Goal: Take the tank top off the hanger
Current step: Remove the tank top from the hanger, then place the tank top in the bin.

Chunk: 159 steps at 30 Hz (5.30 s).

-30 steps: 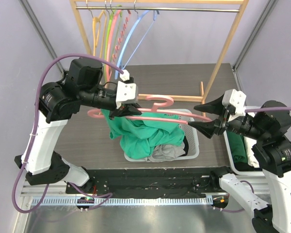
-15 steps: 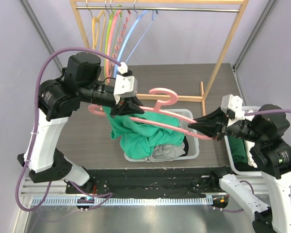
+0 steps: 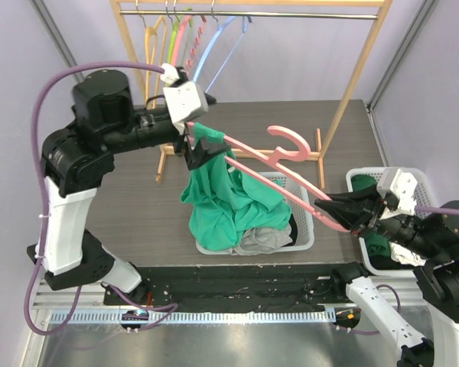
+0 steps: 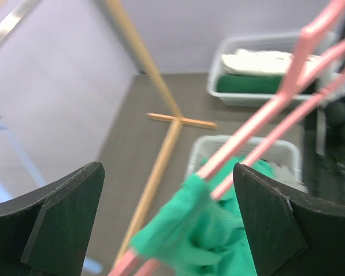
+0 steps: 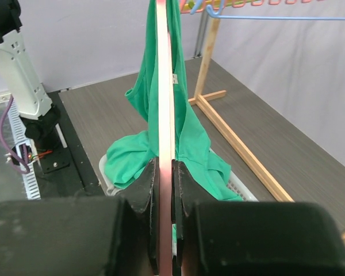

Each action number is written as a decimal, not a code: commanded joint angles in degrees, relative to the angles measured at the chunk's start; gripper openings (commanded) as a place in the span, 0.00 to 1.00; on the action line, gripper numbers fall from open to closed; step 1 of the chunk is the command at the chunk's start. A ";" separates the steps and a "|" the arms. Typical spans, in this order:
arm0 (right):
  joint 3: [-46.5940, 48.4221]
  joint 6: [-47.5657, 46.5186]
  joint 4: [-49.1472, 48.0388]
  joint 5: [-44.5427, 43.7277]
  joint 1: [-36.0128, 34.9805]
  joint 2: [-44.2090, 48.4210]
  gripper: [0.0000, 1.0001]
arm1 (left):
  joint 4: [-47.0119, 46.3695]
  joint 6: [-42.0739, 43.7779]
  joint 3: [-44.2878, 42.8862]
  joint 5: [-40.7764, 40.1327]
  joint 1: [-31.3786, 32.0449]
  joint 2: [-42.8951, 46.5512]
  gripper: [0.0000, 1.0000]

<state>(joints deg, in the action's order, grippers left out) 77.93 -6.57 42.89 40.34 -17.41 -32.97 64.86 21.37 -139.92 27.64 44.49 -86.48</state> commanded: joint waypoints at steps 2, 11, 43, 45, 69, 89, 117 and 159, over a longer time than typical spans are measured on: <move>2.49 1.03 1.40 -5.53 0.09 2.12 0.01 | -9.31 3.24 -3.35 -22.05 -0.02 3.85 1.00; 6.00 3.31 0.00 -8.78 0.09 2.38 0.01 | -8.70 0.70 16.84 -23.08 -2.04 14.67 1.00; 7.67 5.08 0.52 -11.86 -0.26 1.42 0.01 | -13.97 -3.26 19.25 -19.90 0.95 5.88 0.00; 7.41 4.72 0.96 -13.17 -0.34 1.33 0.01 | -14.32 -3.87 16.80 -20.34 0.95 5.79 0.00; 8.90 3.76 7.03 -25.41 -0.69 14.60 0.01 | -25.39 -6.69 -8.70 -23.32 3.67 -6.33 0.00; 12.42 9.55 -1.15 -54.81 -6.67 18.03 0.01 | -30.57 -0.46 -9.05 -27.11 14.73 -10.20 0.00; 3.19 12.11 -8.88 -52.29 -7.02 -2.44 0.01 | -16.09 -4.31 42.96 -29.05 15.81 4.03 0.00; 13.64 12.46 -5.02 -53.79 -7.02 -21.34 0.01 | -34.08 -5.81 78.21 -20.60 1.74 7.73 0.00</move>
<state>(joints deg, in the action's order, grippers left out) 86.98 7.16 41.52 -12.95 -24.27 -52.27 38.61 15.18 -66.19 11.09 45.78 -77.71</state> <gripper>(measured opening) 0.127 0.023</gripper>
